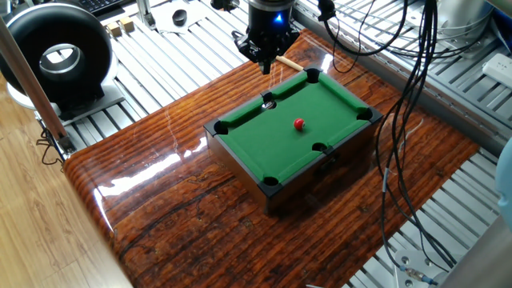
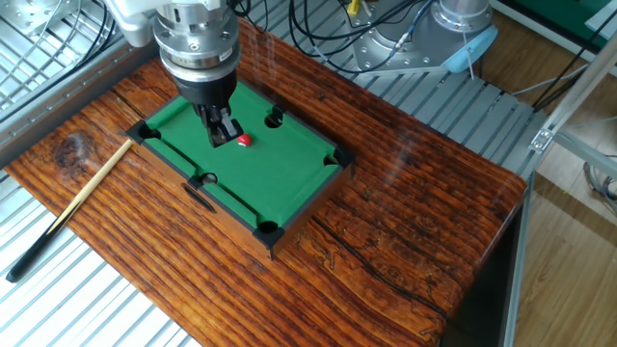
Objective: Hit the pool ball
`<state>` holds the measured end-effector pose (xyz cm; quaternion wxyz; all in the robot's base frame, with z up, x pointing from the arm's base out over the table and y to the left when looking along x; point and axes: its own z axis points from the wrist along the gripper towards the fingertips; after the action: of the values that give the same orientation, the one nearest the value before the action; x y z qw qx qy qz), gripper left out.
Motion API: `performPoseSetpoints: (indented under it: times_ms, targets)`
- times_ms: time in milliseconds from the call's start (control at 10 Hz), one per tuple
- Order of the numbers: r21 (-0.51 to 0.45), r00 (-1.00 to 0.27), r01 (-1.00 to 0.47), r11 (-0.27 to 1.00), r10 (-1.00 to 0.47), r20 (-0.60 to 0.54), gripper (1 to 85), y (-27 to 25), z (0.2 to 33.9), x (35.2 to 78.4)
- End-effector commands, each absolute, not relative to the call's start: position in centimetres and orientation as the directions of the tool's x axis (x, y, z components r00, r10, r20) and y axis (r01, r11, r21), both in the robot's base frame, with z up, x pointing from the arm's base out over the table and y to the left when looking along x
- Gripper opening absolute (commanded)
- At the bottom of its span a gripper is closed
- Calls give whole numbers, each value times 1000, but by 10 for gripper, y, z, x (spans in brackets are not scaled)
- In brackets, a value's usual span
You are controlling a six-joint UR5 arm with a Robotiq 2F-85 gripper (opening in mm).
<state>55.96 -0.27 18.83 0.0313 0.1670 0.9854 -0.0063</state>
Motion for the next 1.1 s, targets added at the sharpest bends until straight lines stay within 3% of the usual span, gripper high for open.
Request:
performPoseSetpoints:
  times_ms: [0,1000]
  targets:
    - [13,-934,352,936,352,-67,10,0,189,562]
    - [45,-942,333,942,334,-34,10,11,187,557]
